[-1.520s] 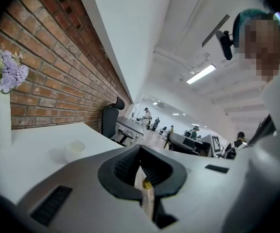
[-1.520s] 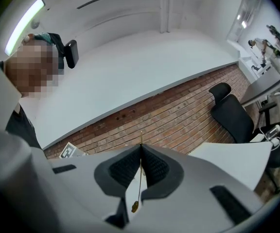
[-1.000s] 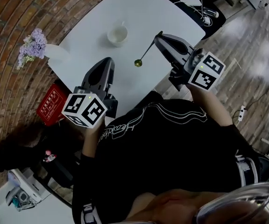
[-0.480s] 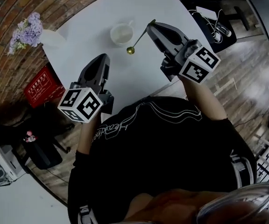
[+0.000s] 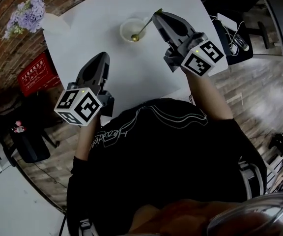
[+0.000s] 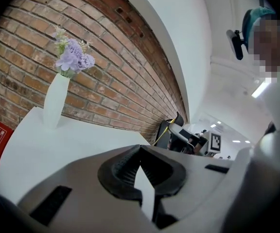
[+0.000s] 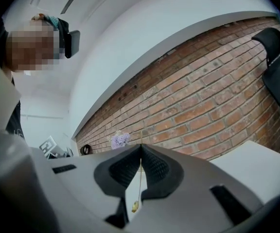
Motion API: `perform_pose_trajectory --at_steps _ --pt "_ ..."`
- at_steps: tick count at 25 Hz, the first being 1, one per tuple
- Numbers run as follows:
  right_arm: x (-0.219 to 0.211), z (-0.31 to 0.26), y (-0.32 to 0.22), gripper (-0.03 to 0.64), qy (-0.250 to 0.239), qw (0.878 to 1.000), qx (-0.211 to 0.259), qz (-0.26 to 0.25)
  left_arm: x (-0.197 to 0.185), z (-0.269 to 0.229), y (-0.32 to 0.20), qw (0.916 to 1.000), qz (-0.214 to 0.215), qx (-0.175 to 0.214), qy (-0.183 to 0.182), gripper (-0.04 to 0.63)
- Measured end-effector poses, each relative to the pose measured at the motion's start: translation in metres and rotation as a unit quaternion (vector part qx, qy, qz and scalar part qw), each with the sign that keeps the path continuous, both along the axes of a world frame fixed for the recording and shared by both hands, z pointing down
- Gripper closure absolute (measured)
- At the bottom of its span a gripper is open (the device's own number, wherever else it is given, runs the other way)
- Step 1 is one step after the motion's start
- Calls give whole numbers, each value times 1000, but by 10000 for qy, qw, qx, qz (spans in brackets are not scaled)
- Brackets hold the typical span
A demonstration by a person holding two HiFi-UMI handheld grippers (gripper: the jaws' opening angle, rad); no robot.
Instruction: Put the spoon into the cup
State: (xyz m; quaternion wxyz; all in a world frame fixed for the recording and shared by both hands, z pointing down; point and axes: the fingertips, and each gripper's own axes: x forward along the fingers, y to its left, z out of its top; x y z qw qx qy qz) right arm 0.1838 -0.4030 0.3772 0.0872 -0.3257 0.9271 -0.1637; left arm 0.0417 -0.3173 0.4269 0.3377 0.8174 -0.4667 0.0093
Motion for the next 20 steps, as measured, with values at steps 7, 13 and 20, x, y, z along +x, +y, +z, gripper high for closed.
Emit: perform_pose_trajectory --at_steps 7,13,20 --pt "-6 43 -24 617 208 9998 -55 27 -9 15 0 9997 -201 -103 -34 592" --pt "-22 76 -27 617 480 9988 -81 -84 -14 29 3 9994 -276 -227 -42 592" --pt "-32 103 -30 617 534 9982 -238 -113 -18 39 2 9990 -313 -322 -68 592"
